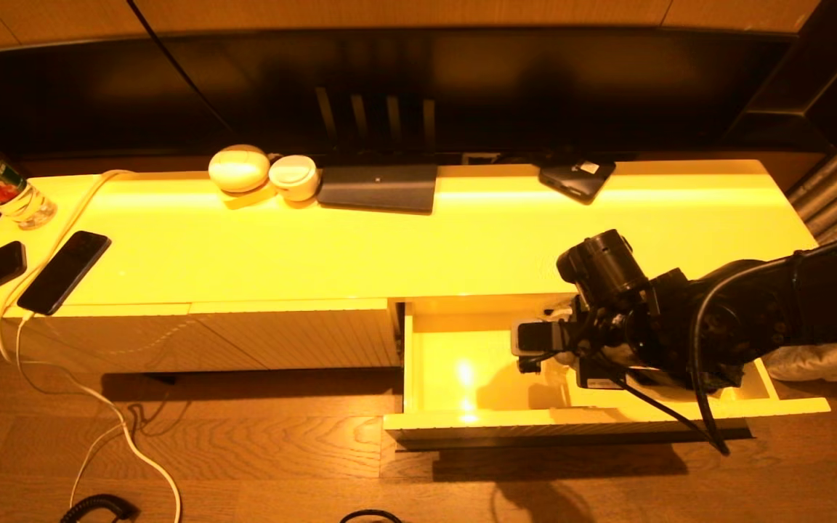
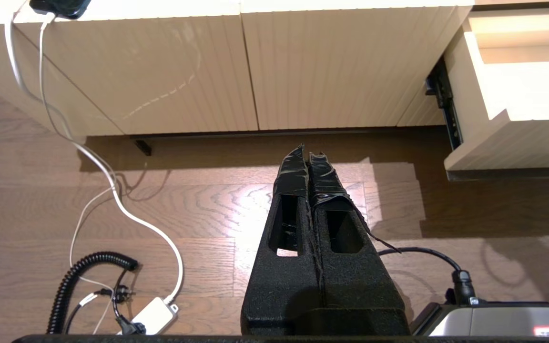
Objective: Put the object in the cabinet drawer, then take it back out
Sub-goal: Put the mineral water in the drawer
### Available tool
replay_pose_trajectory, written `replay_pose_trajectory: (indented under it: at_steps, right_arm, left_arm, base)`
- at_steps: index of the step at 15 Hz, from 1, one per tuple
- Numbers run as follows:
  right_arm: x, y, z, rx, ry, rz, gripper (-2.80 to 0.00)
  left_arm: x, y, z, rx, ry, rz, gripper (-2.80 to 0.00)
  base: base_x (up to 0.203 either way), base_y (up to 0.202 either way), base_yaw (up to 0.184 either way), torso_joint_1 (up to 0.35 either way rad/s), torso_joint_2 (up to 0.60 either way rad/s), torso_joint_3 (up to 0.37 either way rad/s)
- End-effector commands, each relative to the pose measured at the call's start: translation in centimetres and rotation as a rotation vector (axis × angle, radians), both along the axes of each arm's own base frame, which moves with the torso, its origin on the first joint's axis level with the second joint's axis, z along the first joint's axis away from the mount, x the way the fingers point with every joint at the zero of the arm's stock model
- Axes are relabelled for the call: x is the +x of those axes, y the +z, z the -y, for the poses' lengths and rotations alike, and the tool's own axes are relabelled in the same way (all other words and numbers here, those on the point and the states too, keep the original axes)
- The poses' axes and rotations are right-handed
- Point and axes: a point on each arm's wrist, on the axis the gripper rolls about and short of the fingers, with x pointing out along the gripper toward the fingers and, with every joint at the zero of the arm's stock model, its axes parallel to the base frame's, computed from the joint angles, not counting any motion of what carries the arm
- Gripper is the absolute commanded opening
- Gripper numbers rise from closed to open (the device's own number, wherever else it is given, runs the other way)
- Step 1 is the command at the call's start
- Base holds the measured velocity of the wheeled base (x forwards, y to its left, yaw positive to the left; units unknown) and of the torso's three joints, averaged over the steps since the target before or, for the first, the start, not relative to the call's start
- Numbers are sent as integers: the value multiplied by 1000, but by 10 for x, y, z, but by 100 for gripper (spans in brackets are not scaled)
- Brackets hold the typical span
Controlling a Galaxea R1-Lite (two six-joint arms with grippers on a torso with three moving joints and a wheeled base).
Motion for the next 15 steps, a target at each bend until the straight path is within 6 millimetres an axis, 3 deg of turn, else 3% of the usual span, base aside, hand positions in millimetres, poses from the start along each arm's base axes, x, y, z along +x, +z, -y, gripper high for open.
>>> replay_pose_trajectory:
  at_steps: [1, 7, 15]
  right_arm:
    - [2, -7, -16, 8, 27, -6, -280]
    - [1, -7, -39, 64, 44, 7, -280]
    - [2, -18, -53, 39, 70, -12, -280]
  left_arm:
    - [0, 0, 0, 0, 1, -1, -280]
    - [0, 0, 0, 0, 1, -1, -280]
    - [0, 0, 0, 0, 1, -1, -280]
  base:
    - [0, 0, 0, 0, 0, 0]
    - [0, 0, 0, 0, 0, 0]
    - [0, 0, 0, 0, 0, 0]
